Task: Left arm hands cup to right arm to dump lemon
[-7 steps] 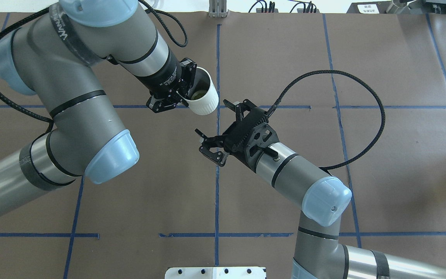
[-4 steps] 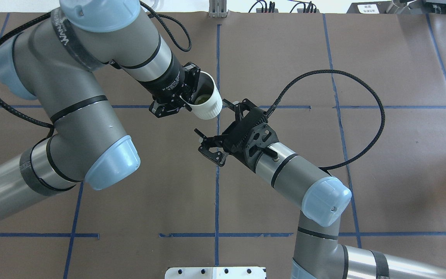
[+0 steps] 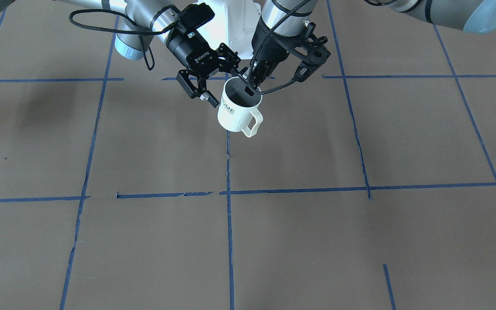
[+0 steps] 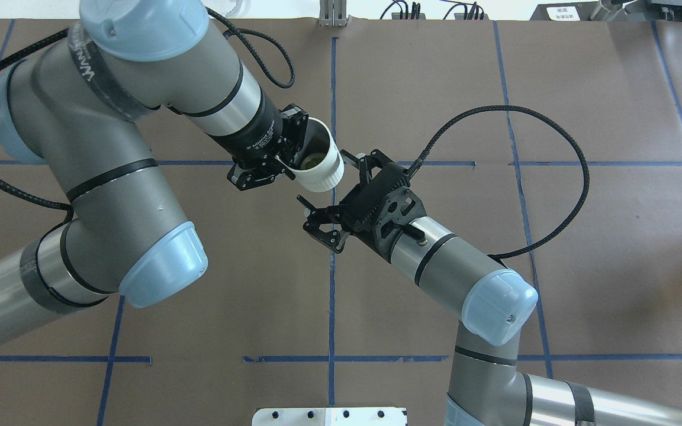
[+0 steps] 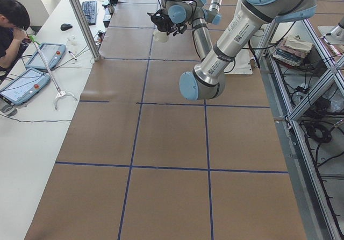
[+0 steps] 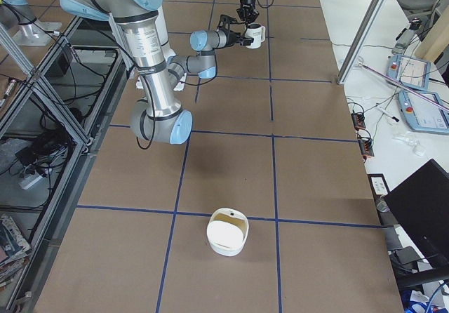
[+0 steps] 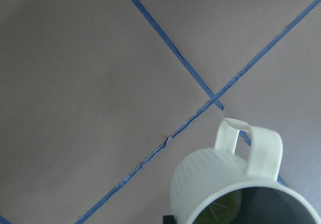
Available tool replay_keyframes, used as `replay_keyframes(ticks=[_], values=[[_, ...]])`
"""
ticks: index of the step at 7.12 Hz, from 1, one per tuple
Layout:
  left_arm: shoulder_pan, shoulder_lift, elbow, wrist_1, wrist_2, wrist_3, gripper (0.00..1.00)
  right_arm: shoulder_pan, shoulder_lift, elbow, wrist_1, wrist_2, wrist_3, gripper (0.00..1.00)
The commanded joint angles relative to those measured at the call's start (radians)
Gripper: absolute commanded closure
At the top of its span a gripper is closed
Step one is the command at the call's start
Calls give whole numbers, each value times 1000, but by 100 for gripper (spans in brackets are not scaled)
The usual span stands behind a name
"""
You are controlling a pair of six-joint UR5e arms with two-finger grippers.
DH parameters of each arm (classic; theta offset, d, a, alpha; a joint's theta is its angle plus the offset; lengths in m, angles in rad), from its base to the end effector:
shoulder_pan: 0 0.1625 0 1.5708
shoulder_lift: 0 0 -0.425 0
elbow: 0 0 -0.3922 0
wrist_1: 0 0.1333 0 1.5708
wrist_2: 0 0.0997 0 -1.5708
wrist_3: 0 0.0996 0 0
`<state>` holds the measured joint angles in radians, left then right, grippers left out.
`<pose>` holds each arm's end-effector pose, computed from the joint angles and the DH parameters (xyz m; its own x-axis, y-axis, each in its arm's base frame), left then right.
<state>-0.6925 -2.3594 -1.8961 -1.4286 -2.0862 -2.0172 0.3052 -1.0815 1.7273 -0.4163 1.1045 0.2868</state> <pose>0.4098 -0.4494 0.0766 0.2869 -0.7261 -0.6249 0.4059 0.6830 -0.6072 -0.4968 -0.3432 0.1843 0.5966 -0.7103 0.3736 -0.4022 0.1382 0.9051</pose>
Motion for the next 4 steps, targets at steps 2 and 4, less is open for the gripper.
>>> replay_keyframes(ticks=[2, 4], values=[[14, 19, -40, 2, -2, 0, 92, 0, 0, 0, -1, -9, 0, 2], [19, 19, -67, 2, -15, 0, 92, 0, 0, -2, -1, -9, 0, 2]])
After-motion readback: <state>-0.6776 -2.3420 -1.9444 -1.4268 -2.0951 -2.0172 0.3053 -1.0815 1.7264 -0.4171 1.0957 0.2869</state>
